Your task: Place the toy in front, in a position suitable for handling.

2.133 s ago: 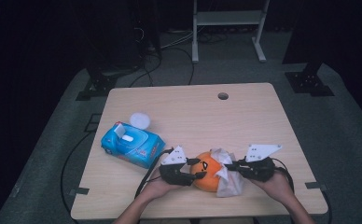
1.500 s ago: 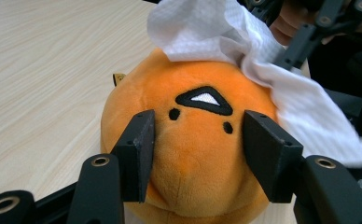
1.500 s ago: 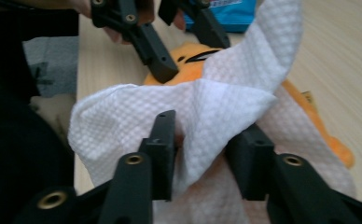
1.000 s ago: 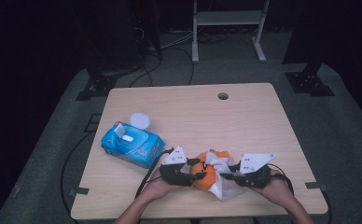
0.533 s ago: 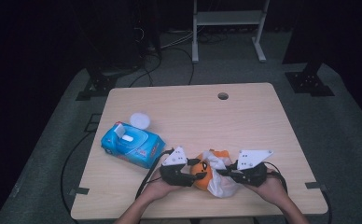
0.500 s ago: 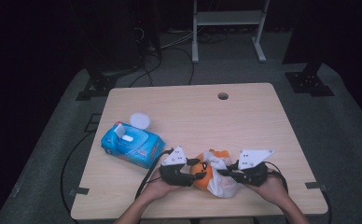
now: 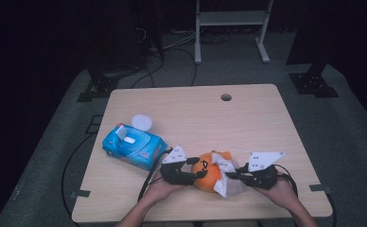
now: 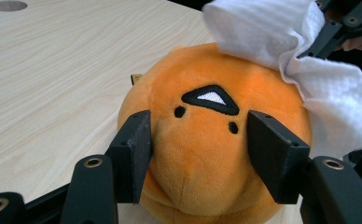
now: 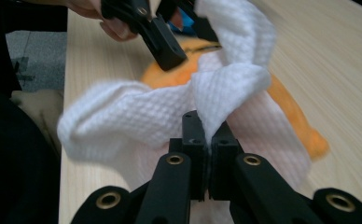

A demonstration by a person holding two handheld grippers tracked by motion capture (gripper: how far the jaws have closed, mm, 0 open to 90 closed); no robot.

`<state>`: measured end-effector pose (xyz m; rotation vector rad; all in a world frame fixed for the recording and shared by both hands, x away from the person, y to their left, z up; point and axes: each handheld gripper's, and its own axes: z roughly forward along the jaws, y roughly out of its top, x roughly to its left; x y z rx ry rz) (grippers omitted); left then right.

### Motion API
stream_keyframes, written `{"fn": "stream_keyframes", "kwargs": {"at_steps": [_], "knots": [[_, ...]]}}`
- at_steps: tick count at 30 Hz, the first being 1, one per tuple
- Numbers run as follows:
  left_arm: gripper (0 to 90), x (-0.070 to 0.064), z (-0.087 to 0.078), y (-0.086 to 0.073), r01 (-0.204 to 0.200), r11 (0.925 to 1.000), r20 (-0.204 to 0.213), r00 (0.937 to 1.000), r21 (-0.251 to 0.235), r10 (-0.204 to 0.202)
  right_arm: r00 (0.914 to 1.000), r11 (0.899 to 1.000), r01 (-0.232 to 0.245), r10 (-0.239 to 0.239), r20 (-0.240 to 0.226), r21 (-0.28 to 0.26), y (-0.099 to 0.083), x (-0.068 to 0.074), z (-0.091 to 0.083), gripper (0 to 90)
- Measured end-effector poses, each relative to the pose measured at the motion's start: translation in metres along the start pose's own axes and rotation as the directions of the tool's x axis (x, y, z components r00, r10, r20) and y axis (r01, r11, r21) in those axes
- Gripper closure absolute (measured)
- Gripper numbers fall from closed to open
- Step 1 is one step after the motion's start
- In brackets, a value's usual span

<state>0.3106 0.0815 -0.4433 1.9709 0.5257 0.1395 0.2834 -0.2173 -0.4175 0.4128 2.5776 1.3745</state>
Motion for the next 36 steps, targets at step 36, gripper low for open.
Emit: {"fn": "stream_keyframes", "kwargs": {"at_steps": [36], "knots": [[44.5,-0.015,0.001,0.0,-0.197,0.9803,0.077,0.9777,0.015,0.195,0.996,0.994,-0.088,0.089,0.007,-0.067,0.006,-0.015,-0.004,87.4]]}}
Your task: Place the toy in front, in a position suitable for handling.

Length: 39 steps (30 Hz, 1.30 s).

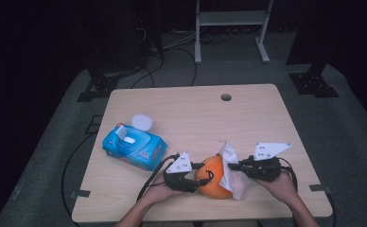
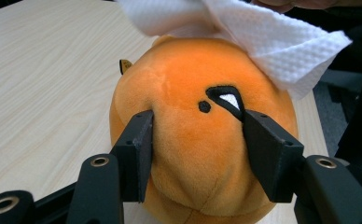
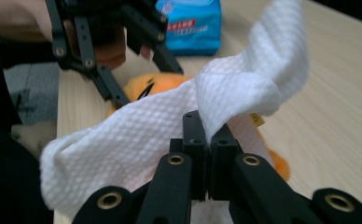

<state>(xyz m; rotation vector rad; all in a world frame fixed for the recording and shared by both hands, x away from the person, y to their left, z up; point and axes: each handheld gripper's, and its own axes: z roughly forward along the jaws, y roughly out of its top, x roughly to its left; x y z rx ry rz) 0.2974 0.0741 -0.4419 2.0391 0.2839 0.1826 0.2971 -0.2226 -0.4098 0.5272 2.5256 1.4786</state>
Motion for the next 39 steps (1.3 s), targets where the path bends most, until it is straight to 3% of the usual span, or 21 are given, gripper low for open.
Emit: {"fn": "stream_keyframes", "kwargs": {"at_steps": [3,5,8,11,15,20,23,25,27,30,33,36,39], "knots": [[45.6,0.0,-0.002,-0.002,-0.003,1.0,0.004,1.0,-0.005,0.003,1.0,0.999,-0.009,0.009,-0.003,0.048,-0.007,-0.002,0.005,87.4],[45.8,-0.002,-0.002,-0.002,-0.008,0.9999,0.004,1.0,-0.007,0.008,0.9986,0.996,-0.049,0.047,0.025,0.069,-0.013,-0.008,0.001,87.5],[46.2,-0.005,0.0,-0.001,-0.042,0.999,0.014,0.999,-0.015,0.042,0.9937,0.995,-0.1,0.098,0.054,0.021,-0.014,-0.01,-0.006,87.5],[46.8,-0.01,0.001,0.001,-0.088,0.996,0.014,0.996,-0.014,0.088,0.9958,0.996,-0.085,0.086,0.032,-0.024,-0.004,-0.004,-0.001,87.5],[47.2,-0.011,-0.001,0.0,-0.09,0.9958,0.007,0.9959,-0.01,0.091,0.9961,0.996,-0.087,0.087,0.016,0.008,-0.003,-0.003,0.011,87.5],[47.5,-0.014,0.001,0.001,-0.108,0.994,0.01,0.9941,-0.016,0.108,0.9878,0.991,-0.134,0.132,0.083,0.019,-0.009,-0.012,0.002,87.5],[47.5,-0.02,0.004,0.004,-0.15,0.9885,0.013,0.9886,-0.022,0.15,0.9931,0.995,-0.102,0.103,0.055,-0.019,0.0,-0.004,0.003,87.5],[47.4,-0.023,0.005,0.005,-0.183,0.9832,0.01,0.9831,-0.005,0.183,0.9964,0.997,-0.073,0.073,0.043,-0.016,0.006,0.003,0.01,87.4],[47.4,-0.022,0.004,0.004,-0.166,0.9861,0.007,0.9861,-0.009,0.166,0.9975,0.998,-0.058,0.057,0.041,0.011,0.007,0.003,0.016,87.5],[47.5,-0.017,0.004,0.002,-0.13,0.9914,0.013,0.9914,-0.017,0.13,0.9962,0.997,-0.075,0.073,0.049,0.034,0.0,-0.005,0.013,87.6],[47.6,-0.017,0.006,0.003,-0.137,0.9904,0.022,0.9903,-0.018,0.137,0.9919,0.994,-0.107,0.105,0.072,0.026,-0.002,-0.009,0.006,87.5],[47.6,-0.019,0.008,0.005,-0.14,0.9899,0.025,0.9898,-0.023,0.14,0.9954,0.996,-0.085,0.085,0.044,-0.017,0.005,0.002,0.008,87.5],[47.5,-0.019,0.009,0.004,-0.131,0.991,0.033,0.9908,-0.028,0.132,0.9985,0.999,-0.042,0.041,0.037,0.02,0.009,0.007,0.016,87.4]]}}
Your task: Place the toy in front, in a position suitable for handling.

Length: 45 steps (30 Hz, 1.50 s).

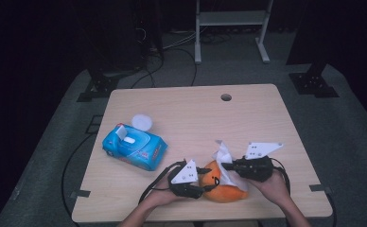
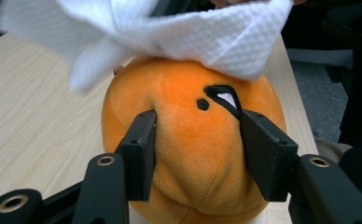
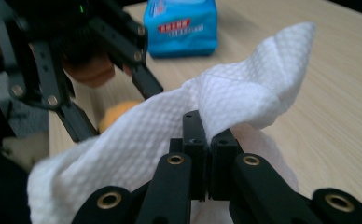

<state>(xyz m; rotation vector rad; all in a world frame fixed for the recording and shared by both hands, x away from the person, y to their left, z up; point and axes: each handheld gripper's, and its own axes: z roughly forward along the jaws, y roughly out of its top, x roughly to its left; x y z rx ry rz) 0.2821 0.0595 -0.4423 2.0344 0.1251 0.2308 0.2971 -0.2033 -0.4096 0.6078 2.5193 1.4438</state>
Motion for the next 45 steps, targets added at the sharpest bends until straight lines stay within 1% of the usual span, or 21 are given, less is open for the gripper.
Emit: {"fn": "stream_keyframes", "kwargs": {"at_steps": [4,7,11,13,15,17,19,20,22,24,26,27,28,31,32,33,36,37,39,42,45], "knots": [[41.2,0.006,-0.004,0.002,0.046,0.9986,0.016,0.9989,-0.027,-0.045,0.9988,0.999,-0.046,0.046,-0.016,0.021,-0.009,-0.009,-0.002,87.7],[33.0,0.01,-0.006,0.002,0.102,0.9943,0.032,0.9944,-0.032,-0.101,0.9983,0.998,-0.058,0.058,0.002,0.02,-0.015,-0.009,-0.009,87.7],[45.5,0.011,0.0,0.001,0.1,0.9949,0.028,0.9946,-0.011,-0.1,0.9955,0.996,-0.093,0.092,0.022,0.016,-0.018,-0.017,-0.019,87.8],[47.6,0.008,0.002,0.003,0.078,0.9969,0.026,0.9966,-0.003,-0.078,0.9956,0.996,-0.09,0.091,0.024,-0.009,-0.014,-0.015,-0.022,87.7],[48.6,0.006,0.004,0.003,0.052,0.9985,0.029,0.9982,0.016,-0.052,0.997,0.997,-0.077,0.077,0.006,-0.028,-0.009,-0.009,-0.02,87.7],[49.3,0.004,0.005,0.002,0.045,0.9988,0.024,0.9987,0.021,-0.045,0.9988,0.999,-0.048,0.048,0.006,0.0,-0.007,-0.004,-0.014,87.7],[49.7,0.004,0.005,0.001,0.052,0.9985,0.022,0.9984,0.016,-0.053,0.9984,0.998,-0.056,0.055,0.011,0.018,-0.01,-0.008,-0.014,87.7],[50.0,0.004,0.005,0.001,0.051,0.9986,0.02,0.9985,0.016,-0.051,0.9974,0.997,-0.056,0.054,0.047,0.049,-0.012,-0.011,-0.016,87.8],[49.9,0.004,0.005,0.001,0.047,0.9988,0.023,0.9986,0.015,-0.048,0.995,0.996,-0.067,0.062,0.079,0.06,-0.014,-0.015,-0.022,87.8],[45.1,0.006,0.004,0.004,0.062,0.9981,0.016,0.9979,0.002,-0.062,0.9947,0.996,-0.07,0.065,0.079,0.059,-0.015,-0.015,-0.024,87.8],[25.0,0.007,0.005,0.006,0.096,0.9954,-0.008,0.9954,0.001,-0.096,0.9966,0.997,-0.059,0.055,0.062,0.052,-0.017,-0.013,-0.022,87.8],[21.4,0.007,0.006,0.006,0.109,0.9941,-0.003,0.9941,0.003,-0.109,0.9973,0.997,-0.054,0.051,0.053,0.055,-0.017,-0.011,-0.021,87.8],[24.5,0.006,0.009,0.005,0.107,0.9942,0.014,0.9941,0.009,-0.107,0.9981,0.998,-0.046,0.044,0.044,0.052,-0.015,-0.01,-0.02,87.8],[37.6,0.002,0.01,0.008,0.072,0.9974,0.01,0.9974,0.007,-0.072,0.9985,0.999,-0.016,0.014,0.053,0.03,-0.006,-0.003,-0.021,87.7],[42.0,-0.002,0.01,0.01,0.041,0.9991,-0.005,0.9991,-0.001,-0.041,0.9989,1.0,0.001,-0.002,0.047,0.014,-0.002,0.001,-0.02,87.7],[45.5,-0.006,0.01,0.012,-0.007,1.0,-0.014,0.9999,-0.005,0.007,0.9987,1.0,0.022,-0.022,0.047,0.005,0.003,0.007,-0.018,87.7],[50.4,-0.015,0.01,0.015,-0.108,0.9939,-0.036,0.9934,0.023,0.109,0.9977,0.998,0.059,-0.059,0.032,-0.001,0.012,0.016,-0.008,87.7],[51.6,-0.015,0.009,0.015,-0.108,0.9936,-0.042,0.9931,0.031,0.11,0.9975,0.998,0.062,-0.062,0.033,0.01,0.012,0.016,-0.005,87.7],[52.8,-0.013,0.008,0.013,-0.09,0.9955,-0.047,0.9947,0.03,0.091,0.9993,1.0,0.028,-0.028,0.026,0.013,0.006,0.009,-0.005,87.7],[53.7,-0.01,0.007,0.01,-0.063,0.9977,-0.053,0.9965,0.025,0.064,0.9966,0.999,-0.022,0.02,0.081,0.028,-0.005,-0.006,-0.012,87.8],[54.4,-0.009,0.007,0.011,-0.06,0.9977,-0.05,0.9968,0.03,0.062,0.9891,0.997,-0.068,0.062,0.133,0.043,-0.016,-0.019,-0.021,87.7]]}}
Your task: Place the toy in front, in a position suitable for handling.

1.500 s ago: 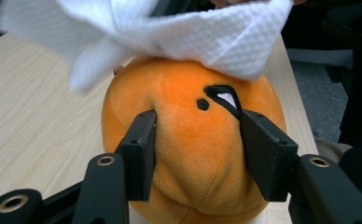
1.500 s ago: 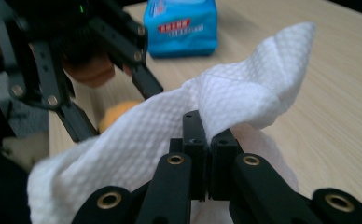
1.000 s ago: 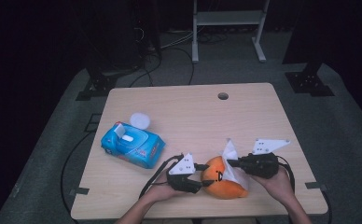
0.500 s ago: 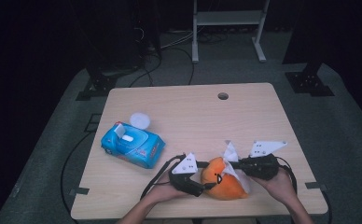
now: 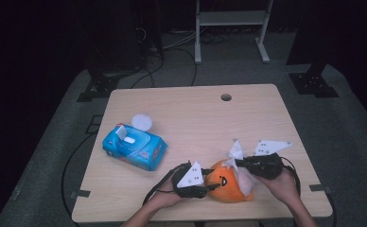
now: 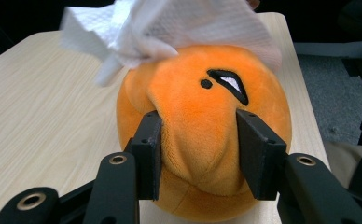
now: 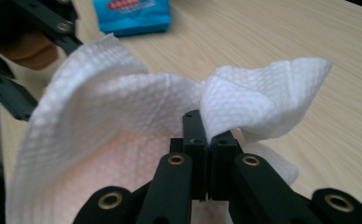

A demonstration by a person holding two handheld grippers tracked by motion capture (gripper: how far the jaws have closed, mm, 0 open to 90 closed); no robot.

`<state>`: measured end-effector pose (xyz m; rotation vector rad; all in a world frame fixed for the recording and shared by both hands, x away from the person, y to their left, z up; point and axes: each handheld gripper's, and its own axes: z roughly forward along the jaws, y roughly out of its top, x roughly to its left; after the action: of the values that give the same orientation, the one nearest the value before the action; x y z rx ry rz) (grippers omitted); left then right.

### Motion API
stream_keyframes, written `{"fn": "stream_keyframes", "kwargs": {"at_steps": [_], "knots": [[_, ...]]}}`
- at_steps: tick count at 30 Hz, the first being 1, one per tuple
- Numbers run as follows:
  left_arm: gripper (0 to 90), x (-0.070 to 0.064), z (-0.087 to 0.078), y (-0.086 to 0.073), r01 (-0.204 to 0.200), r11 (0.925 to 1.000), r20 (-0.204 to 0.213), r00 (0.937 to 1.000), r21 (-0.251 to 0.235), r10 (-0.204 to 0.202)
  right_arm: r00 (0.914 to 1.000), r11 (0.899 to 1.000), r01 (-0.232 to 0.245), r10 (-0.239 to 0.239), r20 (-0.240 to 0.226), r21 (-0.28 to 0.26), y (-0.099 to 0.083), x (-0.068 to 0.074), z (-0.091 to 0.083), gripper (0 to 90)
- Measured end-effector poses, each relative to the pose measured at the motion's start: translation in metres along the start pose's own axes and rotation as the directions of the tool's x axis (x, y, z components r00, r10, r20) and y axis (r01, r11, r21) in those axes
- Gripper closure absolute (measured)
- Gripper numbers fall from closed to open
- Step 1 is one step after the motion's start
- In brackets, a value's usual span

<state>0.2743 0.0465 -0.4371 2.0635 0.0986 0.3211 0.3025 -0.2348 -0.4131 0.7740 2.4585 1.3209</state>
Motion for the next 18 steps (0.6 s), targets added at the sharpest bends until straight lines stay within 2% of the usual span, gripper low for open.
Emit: {"fn": "stream_keyframes", "kwargs": {"at_steps": [2,4,6,7,8,9,12,13,14,15,16,18], "knots": [[54.4,-0.001,0.0,0.001,-0.006,1.0,0.0,1.0,0.0,0.006,0.9998,1.0,-0.012,0.011,0.013,0.005,-0.003,-0.003,-0.004,87.7],[54.6,-0.002,0.001,0.001,-0.011,0.9999,0.004,0.9999,0.001,0.011,0.9999,1.0,-0.01,0.01,0.01,-0.013,0.0,0.001,-0.005,87.7],[54.8,-0.001,0.0,0.0,-0.004,1.0,0.006,1.0,0.004,0.004,0.9993,0.999,0.014,-0.015,-0.034,-0.042,0.004,0.008,-0.002,87.6],[54.8,0.0,0.0,-0.001,0.007,0.9999,0.007,0.9999,0.011,-0.007,0.9986,0.999,0.03,-0.032,-0.042,-0.041,0.005,0.011,0.0,87.4],[54.9,0.002,0.0,-0.002,0.015,0.9998,0.006,0.9999,0.014,-0.015,0.998,0.998,0.055,-0.056,-0.03,-0.027,0.005,0.013,0.002,87.4],[55.0,0.003,0.0,-0.003,0.034,0.9993,0.008,0.9994,0.013,-0.034,0.9981,0.998,0.055,-0.056,-0.027,-0.021,0.004,0.012,0.003,87.4],[55.0,0.009,-0.001,-0.007,0.089,0.9959,0.012,0.9959,0.013,-0.09,0.9998,1.0,0.021,-0.021,0.005,-0.002,-0.002,0.001,0.001,87.4],[54.9,0.01,-0.001,-0.008,0.099,0.995,0.015,0.9949,0.013,-0.1,1.0,1.0,-0.004,0.004,0.0,-0.01,-0.004,-0.001,-0.001,86.7],[54.8,0.011,-0.001,-0.009,0.11,0.9938,0.015,0.9938,0.014,-0.11,1.0,1.0,-0.006,0.006,-0.005,-0.018,-0.004,-0.001,-0.003,83.6],[54.6,0.012,-0.001,-0.01,0.117,0.9931,0.014,0.993,0.014,-0.117,1.0,1.0,0.004,-0.004,-0.001,-0.019,-0.002,0.001,-0.004,75.5],[54.3,0.013,-0.001,-0.01,0.125,0.9921,0.015,0.9921,0.016,-0.125,0.9999,1.0,0.01,-0.009,0.01,-0.021,-0.001,0.003,-0.005,73.0],[53.6,0.014,-0.002,-0.01,0.136,0.9906,0.014,0.9906,0.017,-0.136,0.9999,1.0,0.014,-0.014,-0.001,-0.028,0.001,0.003,-0.007,71.5]]}}
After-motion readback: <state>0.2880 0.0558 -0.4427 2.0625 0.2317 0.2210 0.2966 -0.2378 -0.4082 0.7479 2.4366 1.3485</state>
